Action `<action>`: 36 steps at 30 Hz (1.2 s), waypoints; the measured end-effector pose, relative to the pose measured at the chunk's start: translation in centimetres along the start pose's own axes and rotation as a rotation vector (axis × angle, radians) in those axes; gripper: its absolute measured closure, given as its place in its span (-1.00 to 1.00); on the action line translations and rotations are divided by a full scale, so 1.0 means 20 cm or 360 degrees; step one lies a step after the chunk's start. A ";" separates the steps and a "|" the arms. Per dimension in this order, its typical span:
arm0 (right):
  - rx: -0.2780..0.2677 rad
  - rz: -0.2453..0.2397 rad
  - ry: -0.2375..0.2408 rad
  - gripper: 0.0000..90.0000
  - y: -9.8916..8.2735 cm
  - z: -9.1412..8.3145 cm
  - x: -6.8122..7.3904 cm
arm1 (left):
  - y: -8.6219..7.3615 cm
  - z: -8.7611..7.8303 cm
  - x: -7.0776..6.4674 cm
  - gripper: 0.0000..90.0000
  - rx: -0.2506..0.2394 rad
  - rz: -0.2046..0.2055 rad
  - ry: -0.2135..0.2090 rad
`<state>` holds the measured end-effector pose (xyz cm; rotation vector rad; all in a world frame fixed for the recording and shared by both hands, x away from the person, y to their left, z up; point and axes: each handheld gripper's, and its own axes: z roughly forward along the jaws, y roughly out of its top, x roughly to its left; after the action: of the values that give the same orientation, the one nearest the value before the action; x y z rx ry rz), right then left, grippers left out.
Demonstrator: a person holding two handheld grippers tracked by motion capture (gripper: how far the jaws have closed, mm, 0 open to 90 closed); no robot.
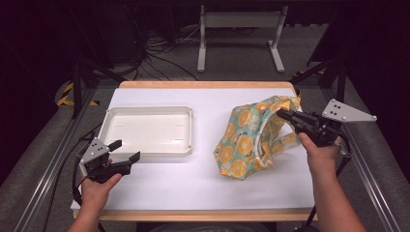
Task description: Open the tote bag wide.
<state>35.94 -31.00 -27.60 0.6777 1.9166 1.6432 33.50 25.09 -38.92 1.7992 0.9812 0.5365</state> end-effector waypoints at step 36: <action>0.0062 -0.0010 0.0187 1.00 0.12 0.29 0.08 | 0.41 0.20 -0.27 -0.62 -0.0108 0.0131 -0.0317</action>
<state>38.79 -25.34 -25.98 0.6016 2.0359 1.6794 36.43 16.83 -32.90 1.7991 0.7473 0.4267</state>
